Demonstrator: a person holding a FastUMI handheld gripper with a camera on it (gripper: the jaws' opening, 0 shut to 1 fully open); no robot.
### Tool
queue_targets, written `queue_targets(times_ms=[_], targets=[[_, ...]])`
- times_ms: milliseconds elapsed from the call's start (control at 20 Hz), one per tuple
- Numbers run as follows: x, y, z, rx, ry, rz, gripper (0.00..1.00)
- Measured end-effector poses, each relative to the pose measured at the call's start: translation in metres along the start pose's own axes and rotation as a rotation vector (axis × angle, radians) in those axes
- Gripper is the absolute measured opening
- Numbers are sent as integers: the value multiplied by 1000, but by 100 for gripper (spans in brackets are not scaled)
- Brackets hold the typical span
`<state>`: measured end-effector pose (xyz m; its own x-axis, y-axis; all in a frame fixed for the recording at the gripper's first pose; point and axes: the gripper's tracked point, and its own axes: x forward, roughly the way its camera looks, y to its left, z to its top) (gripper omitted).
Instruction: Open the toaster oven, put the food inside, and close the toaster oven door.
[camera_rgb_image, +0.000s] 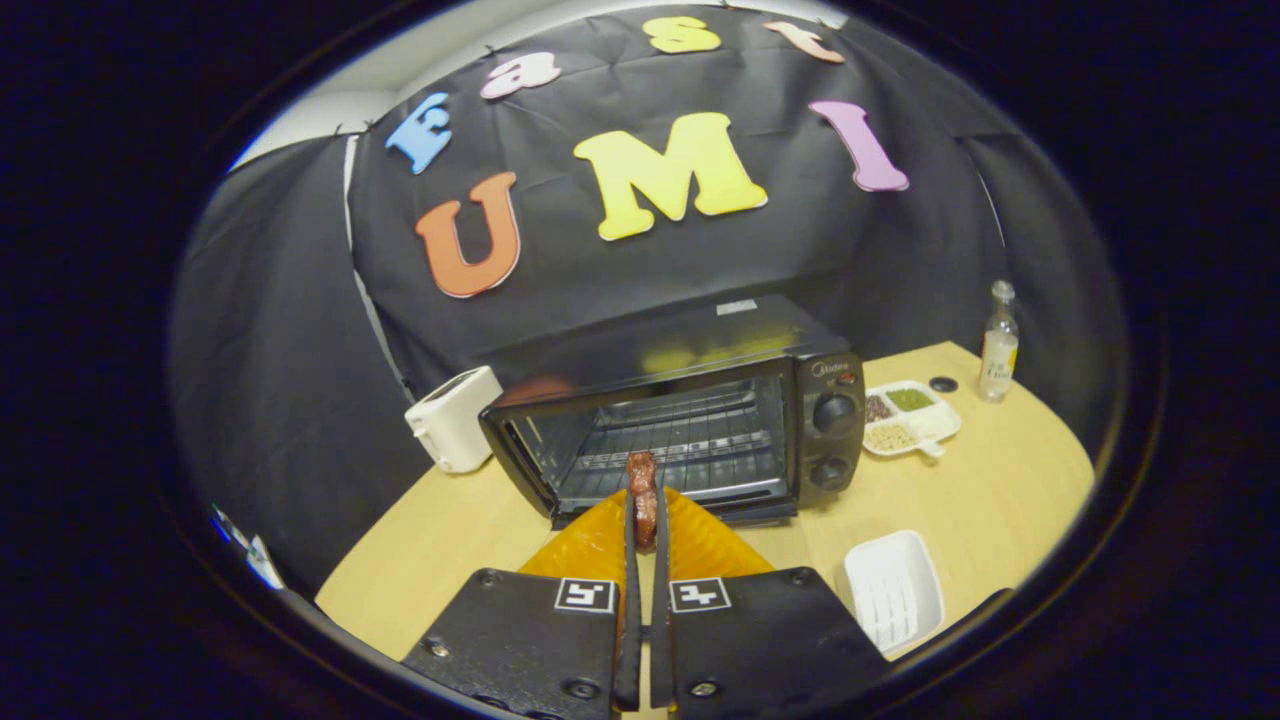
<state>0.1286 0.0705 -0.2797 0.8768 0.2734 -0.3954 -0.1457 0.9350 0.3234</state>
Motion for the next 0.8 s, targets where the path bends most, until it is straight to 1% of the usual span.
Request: queue_targets(times_ms=[150, 250, 350, 450, 600, 800], targets=[[26, 1, 0, 195, -8, 37, 7], [43, 1, 5, 341, -33, 73, 7], [62, -5, 10, 471, -65, 88, 7], [83, -9, 10, 548, -93, 88, 7], [108, -11, 13, 631, -158, 85, 7], [137, -19, 4, 693, -211, 12, 8]])
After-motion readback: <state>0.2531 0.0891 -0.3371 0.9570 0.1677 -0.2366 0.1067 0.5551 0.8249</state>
